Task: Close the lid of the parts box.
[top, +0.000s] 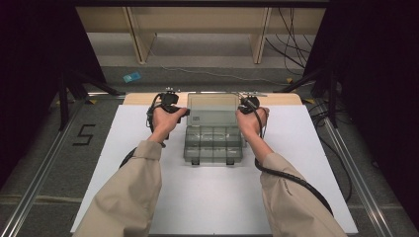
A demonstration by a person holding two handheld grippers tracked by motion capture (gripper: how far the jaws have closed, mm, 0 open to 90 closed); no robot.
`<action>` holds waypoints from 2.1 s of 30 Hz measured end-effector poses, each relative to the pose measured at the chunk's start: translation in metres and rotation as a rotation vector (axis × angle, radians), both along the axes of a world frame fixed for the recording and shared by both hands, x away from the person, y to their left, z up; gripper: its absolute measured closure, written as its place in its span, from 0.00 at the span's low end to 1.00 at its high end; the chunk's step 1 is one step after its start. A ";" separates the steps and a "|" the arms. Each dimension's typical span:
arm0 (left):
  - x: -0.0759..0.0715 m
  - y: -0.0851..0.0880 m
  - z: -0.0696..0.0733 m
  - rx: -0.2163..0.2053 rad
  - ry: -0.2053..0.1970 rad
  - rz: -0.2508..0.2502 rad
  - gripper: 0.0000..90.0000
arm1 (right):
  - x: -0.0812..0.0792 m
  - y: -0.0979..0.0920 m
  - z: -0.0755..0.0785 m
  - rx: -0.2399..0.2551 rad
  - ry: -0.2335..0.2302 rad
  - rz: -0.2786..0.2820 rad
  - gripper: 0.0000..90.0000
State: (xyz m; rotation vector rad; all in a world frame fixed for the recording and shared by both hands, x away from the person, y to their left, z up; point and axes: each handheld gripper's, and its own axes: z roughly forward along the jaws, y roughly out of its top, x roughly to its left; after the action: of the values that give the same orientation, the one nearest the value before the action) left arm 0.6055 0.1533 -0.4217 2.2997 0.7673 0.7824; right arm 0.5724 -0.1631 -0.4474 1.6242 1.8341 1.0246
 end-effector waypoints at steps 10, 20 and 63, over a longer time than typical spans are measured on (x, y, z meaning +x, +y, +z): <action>0.008 -0.007 -0.009 0.008 0.017 0.025 0.78 | -0.004 0.000 0.002 -0.005 -0.034 0.011 0.99; 0.006 -0.012 -0.008 0.036 0.003 0.076 0.93 | -0.007 -0.001 0.004 -0.010 -0.045 0.021 0.99; -0.009 -0.005 0.003 0.021 -0.043 0.049 0.99 | 0.020 -0.011 0.029 0.104 0.016 0.052 0.91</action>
State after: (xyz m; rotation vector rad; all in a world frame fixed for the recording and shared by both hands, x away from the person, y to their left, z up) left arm 0.5967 0.1486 -0.4184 2.2824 0.8025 0.8635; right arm 0.5923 -0.1743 -0.4180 1.6563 1.8711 1.1504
